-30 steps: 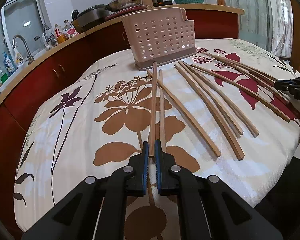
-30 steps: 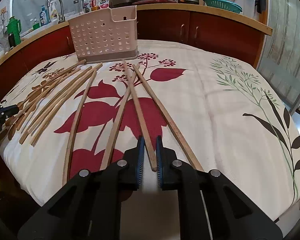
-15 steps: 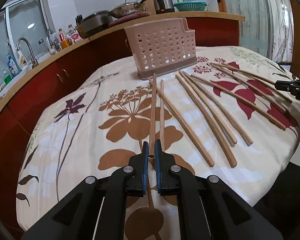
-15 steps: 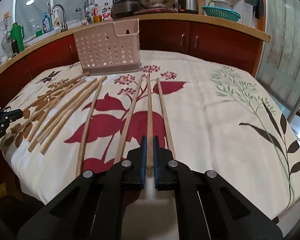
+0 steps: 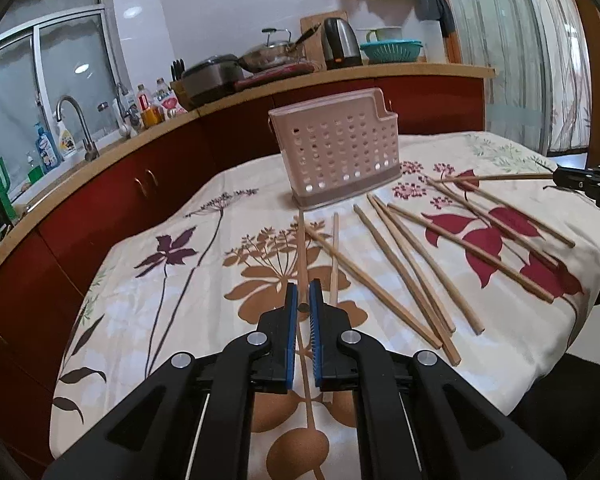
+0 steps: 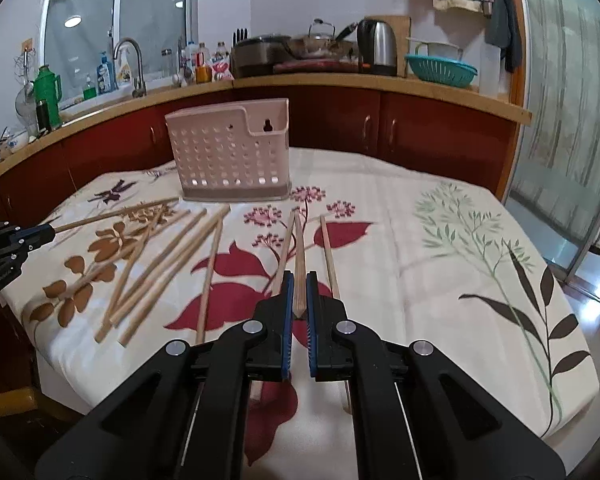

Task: Organize utensils
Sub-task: 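Lift both held chopsticks and carry them over the pink utensil holder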

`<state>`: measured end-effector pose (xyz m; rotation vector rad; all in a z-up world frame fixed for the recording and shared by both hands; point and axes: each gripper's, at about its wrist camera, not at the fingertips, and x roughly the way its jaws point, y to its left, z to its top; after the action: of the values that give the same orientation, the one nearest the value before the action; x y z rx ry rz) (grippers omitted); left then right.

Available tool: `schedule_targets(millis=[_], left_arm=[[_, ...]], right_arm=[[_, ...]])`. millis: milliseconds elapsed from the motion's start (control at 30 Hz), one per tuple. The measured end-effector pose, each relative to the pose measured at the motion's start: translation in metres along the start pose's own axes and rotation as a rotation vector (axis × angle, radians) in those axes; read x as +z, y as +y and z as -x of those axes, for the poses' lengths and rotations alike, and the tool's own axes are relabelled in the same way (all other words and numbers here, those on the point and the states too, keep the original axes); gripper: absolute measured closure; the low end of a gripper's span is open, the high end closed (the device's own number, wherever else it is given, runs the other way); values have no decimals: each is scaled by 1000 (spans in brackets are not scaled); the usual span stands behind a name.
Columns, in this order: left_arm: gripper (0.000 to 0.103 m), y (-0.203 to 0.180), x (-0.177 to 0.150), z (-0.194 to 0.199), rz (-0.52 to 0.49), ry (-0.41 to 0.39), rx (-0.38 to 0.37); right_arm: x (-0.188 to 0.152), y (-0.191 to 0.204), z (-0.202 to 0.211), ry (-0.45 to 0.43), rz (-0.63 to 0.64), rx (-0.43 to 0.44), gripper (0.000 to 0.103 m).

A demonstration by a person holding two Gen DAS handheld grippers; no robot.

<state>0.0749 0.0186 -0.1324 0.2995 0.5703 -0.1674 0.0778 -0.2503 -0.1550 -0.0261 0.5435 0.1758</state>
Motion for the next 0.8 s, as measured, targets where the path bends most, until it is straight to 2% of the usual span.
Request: schedule_targets(millis=[800], left_arm=[[96, 8, 27, 56, 38, -167, 55]], right_arm=[[27, 16, 46, -136, 15, 26, 97]])
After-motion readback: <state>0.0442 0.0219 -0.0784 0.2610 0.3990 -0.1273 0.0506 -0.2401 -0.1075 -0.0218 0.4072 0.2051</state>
